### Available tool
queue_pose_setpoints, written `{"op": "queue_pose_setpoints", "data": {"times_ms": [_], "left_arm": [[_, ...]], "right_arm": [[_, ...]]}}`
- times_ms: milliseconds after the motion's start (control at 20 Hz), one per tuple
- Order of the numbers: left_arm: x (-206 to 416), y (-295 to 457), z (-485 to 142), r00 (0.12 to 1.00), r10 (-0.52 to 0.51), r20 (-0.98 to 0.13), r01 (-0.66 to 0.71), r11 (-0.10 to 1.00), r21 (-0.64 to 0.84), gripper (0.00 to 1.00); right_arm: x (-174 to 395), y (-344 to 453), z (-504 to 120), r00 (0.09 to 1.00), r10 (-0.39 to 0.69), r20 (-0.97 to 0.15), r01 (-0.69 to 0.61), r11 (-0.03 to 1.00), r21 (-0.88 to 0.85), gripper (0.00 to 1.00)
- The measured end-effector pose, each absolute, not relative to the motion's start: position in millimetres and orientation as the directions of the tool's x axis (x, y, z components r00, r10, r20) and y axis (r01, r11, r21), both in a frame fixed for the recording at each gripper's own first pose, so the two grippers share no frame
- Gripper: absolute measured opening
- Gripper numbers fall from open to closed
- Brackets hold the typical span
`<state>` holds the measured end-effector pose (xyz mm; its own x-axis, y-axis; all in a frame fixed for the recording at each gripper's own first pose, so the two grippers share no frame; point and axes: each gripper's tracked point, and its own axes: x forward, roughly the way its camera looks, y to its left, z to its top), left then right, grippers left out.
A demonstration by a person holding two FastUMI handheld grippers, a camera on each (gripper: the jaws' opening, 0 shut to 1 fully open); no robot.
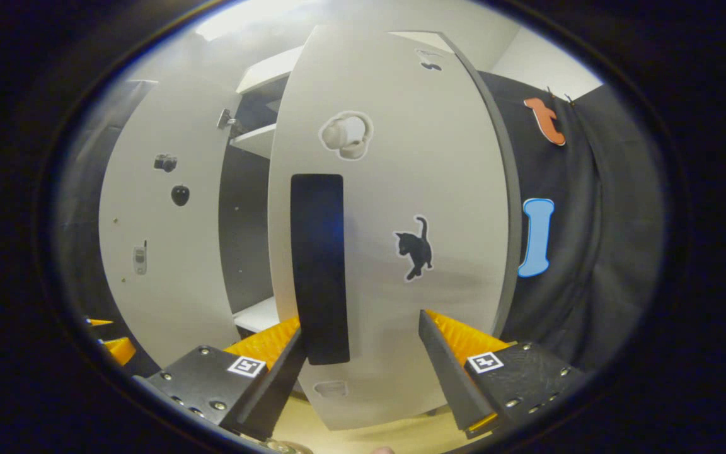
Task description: Grasp the bottle in the cabinet with the left hand and place it on the coaster, then close the right door with the right hand and the left door with the left hand.
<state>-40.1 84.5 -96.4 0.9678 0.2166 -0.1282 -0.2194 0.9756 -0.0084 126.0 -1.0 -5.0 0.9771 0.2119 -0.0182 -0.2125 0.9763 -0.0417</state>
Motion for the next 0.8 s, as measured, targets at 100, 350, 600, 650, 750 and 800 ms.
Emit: {"op": "queue_pose_setpoints", "data": {"times_ms": [100,350,600,650,750,800], "left_arm": [[-40,96,-95,0.966,0.223,-0.129,-0.226,0.974,-0.009,0.89],[-39,126,-85,0.965,0.235,-0.116,-0.237,0.971,-0.010,0.89],[-34,154,-70,0.965,0.232,-0.122,-0.238,0.970,-0.041,0.89],[-34,158,-65,0.966,0.228,-0.118,-0.236,0.970,-0.052,0.89],[-32,166,-59,0.968,0.222,-0.113,-0.230,0.971,-0.066,0.89],[-29,171,-56,0.969,0.220,-0.110,-0.229,0.971,-0.070,0.89]], "right_arm": [[134,5,-6,0.979,0.203,-0.017,-0.204,0.978,-0.038,1.00],[157,21,-5,0.985,0.170,-0.001,-0.170,0.982,-0.083,1.00],[178,28,-9,0.990,0.137,0.013,-0.136,0.988,-0.067,1.00],[181,29,-9,0.992,0.123,0.019,-0.121,0.990,-0.071,1.00],[190,32,-9,0.996,0.086,0.032,-0.083,0.993,-0.085,1.00],[191,32,-10,0.997,0.070,0.040,-0.066,0.994,-0.086,1.00]]}}
